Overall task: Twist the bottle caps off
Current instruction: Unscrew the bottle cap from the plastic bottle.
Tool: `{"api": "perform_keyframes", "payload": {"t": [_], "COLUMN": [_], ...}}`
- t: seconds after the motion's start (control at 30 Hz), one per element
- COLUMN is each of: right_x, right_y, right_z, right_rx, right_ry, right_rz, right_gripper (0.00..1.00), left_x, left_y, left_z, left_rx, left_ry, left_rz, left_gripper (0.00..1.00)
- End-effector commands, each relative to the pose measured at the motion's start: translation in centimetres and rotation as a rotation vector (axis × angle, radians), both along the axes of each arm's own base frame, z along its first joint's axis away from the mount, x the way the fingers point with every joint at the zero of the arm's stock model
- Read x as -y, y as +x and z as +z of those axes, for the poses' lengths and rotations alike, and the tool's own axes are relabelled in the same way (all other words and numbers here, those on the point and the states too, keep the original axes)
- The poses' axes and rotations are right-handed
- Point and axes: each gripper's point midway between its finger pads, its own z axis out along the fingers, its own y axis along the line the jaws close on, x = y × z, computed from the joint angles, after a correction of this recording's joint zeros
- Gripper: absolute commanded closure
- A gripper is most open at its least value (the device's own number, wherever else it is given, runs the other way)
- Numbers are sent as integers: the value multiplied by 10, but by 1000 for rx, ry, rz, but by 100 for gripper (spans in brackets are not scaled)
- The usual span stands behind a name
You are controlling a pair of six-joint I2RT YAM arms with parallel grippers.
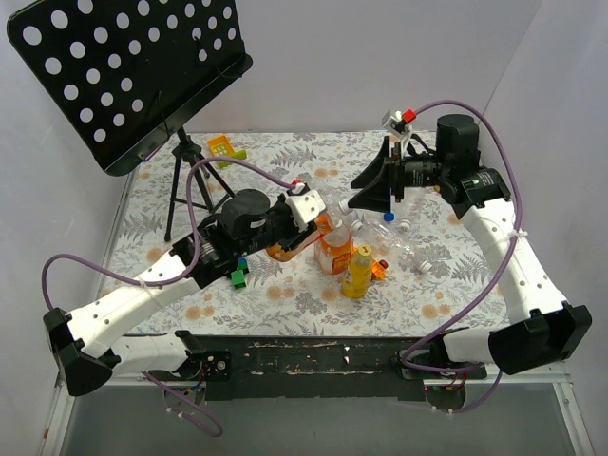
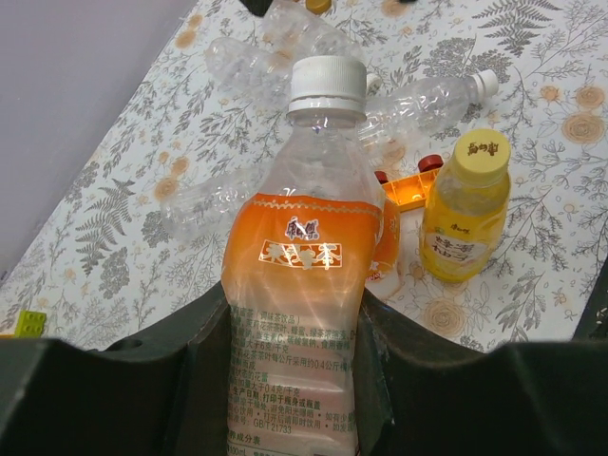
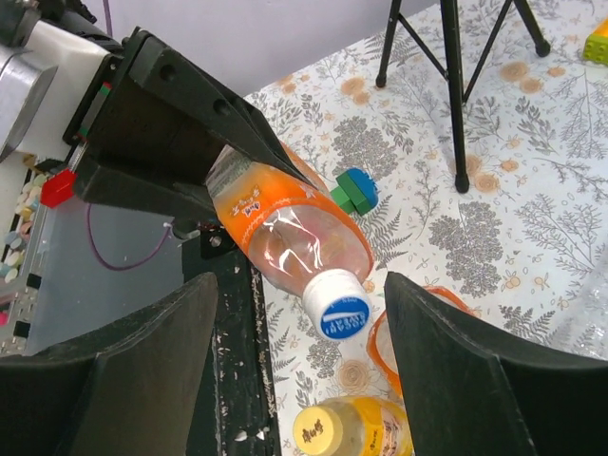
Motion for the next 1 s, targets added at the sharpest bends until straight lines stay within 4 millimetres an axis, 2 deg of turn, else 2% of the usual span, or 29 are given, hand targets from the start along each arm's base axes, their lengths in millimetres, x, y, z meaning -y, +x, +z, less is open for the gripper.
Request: {"api": "perform_keyframes", "payload": {"t": [0.0, 0.17, 0.37, 0.47, 0.67, 0.83, 0.9, 0.97], "right_x": [-12, -10, -10, -12, -15, -17, -17, -17], "right_y": [-1, 15, 18, 12, 5, 0, -2, -5], "right_z": [6, -11, -13, -13, -20, -16, -14, -13], "right_rx": [22, 39, 21, -3, -55, -60, -55, -46], "right_ry": [-19, -93, -98, -84, -63, -44, -35, -27], "right_rz": [1, -66, -82, -48, 0, 31, 47, 65], "right_gripper": [21, 22, 22, 26, 39, 50, 62, 81], "left_x": [2, 2, 0, -2, -2, -3, -3, -5], "left_y": [8, 7, 4, 4, 3, 2, 0, 0], "left_z": [33, 38, 37, 35, 36, 35, 38, 37], "left_rx": [78, 93, 98, 98, 105, 102, 107, 105], "left_ry": [-43, -51, -51, -49, -61, -63, -71, -72], "left_rz": [47, 47, 43, 46, 42, 43, 38, 39], "left_gripper": [100, 100, 100, 100, 100, 100, 100, 100]}}
